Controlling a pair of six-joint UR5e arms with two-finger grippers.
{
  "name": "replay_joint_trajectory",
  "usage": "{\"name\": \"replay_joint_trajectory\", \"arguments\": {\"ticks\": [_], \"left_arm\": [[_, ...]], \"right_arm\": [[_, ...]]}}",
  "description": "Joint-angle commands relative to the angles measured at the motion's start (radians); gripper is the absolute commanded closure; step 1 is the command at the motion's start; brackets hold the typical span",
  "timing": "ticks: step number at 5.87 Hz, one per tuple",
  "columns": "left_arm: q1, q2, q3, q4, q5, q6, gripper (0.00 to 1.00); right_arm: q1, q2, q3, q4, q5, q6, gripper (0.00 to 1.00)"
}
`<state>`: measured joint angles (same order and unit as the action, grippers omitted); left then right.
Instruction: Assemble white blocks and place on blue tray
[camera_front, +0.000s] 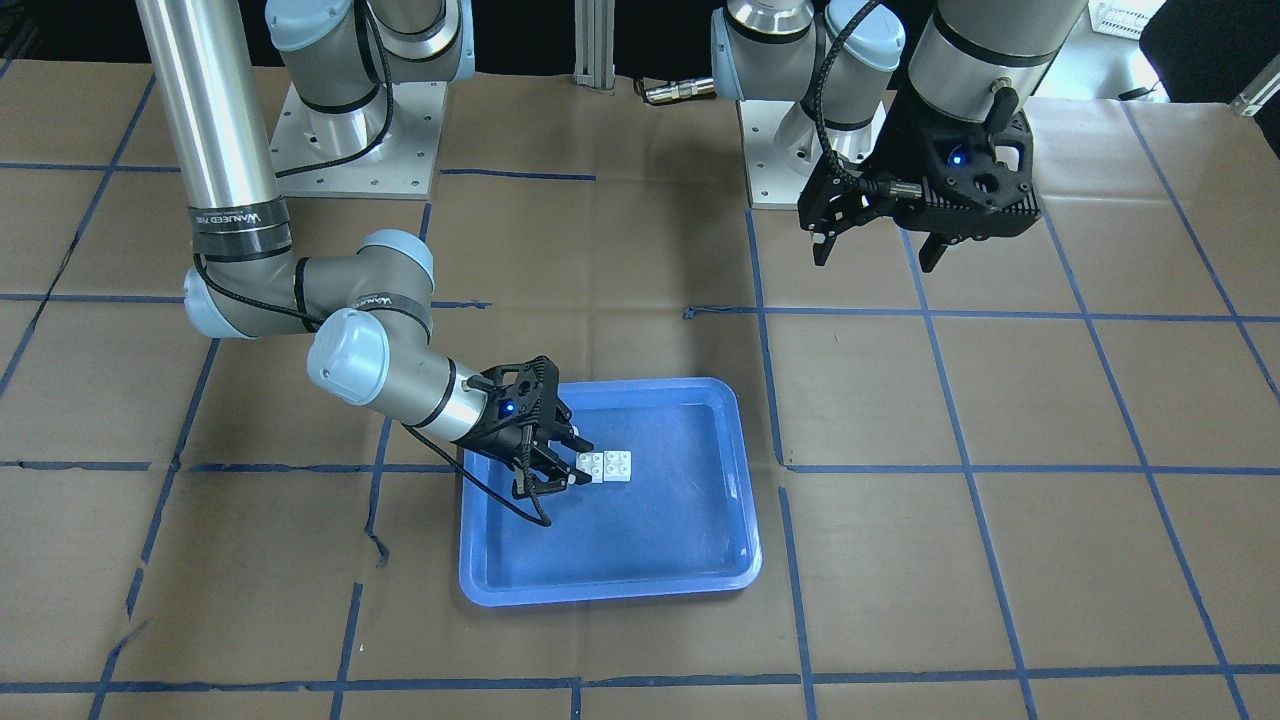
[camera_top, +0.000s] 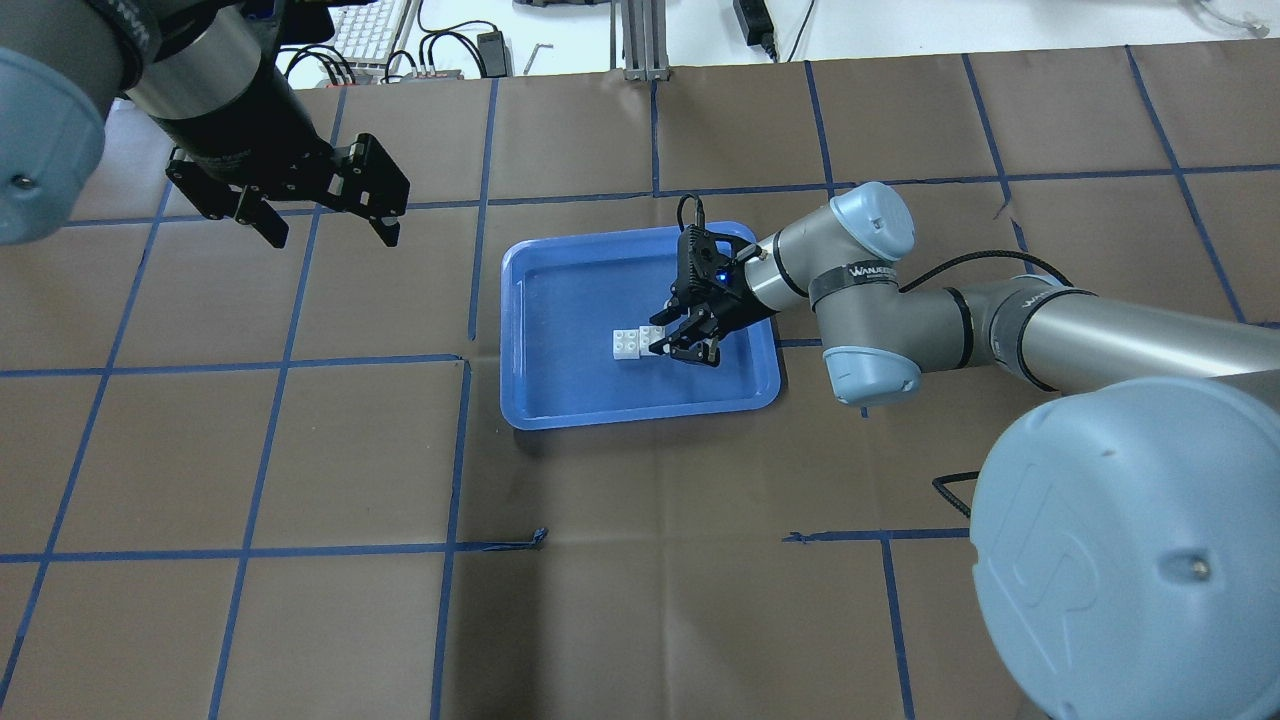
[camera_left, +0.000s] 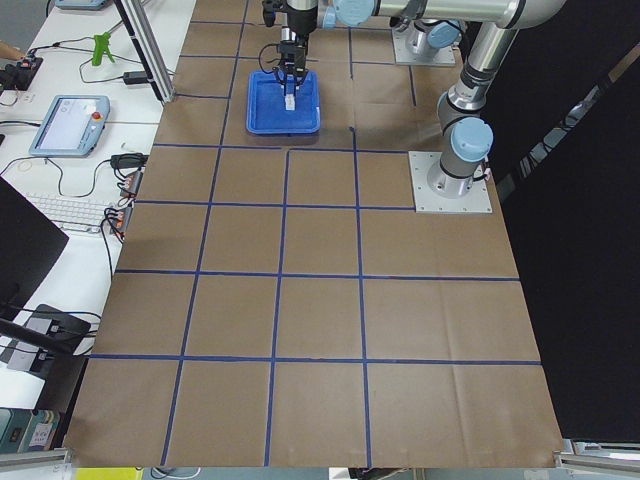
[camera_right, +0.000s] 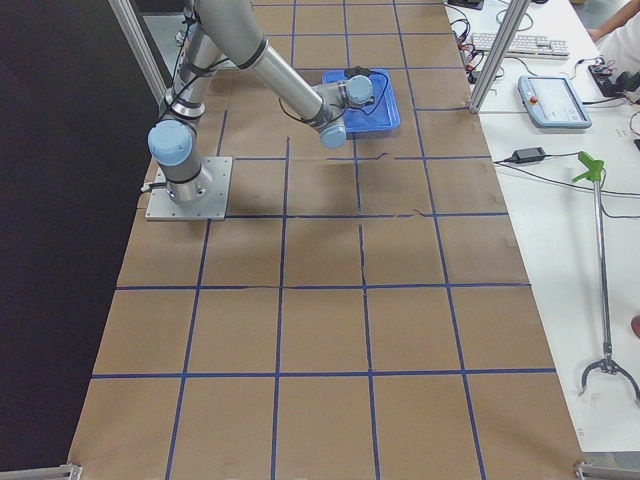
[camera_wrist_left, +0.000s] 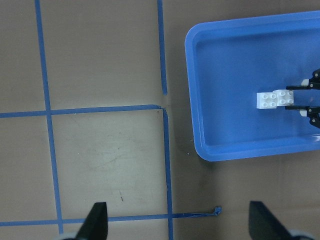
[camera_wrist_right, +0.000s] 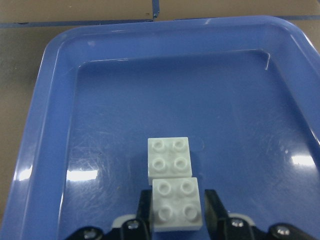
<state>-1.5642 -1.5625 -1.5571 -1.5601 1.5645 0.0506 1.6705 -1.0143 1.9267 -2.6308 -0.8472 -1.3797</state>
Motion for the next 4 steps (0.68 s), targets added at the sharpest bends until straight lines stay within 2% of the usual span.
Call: {"name": "replay_joint_trajectory", "arguments": {"ticks": [1,2,3,4], "left_arm": [[0.0,0.002,0.0,-0.002,0.003,0.0,0.01],[0.0,0.001,0.0,-0.002,0.003,0.0,0.01],[0.0,0.004,0.0,-0.002,0.008,0.0,0.01],[0.0,0.004,0.0,-0.003,0.008,0.0,0.01]], "right_arm": [[0.0,0.0,0.0,0.0,0.005,0.001,0.5],[0.0,0.0,0.0,0.0,0.005,0.001,0.5],[0.0,-0.001,-0.002,0.001,0.004,0.004,0.43],[-0.002,-0.007,-0.02,0.002,0.005,0.075,0.01]]}}
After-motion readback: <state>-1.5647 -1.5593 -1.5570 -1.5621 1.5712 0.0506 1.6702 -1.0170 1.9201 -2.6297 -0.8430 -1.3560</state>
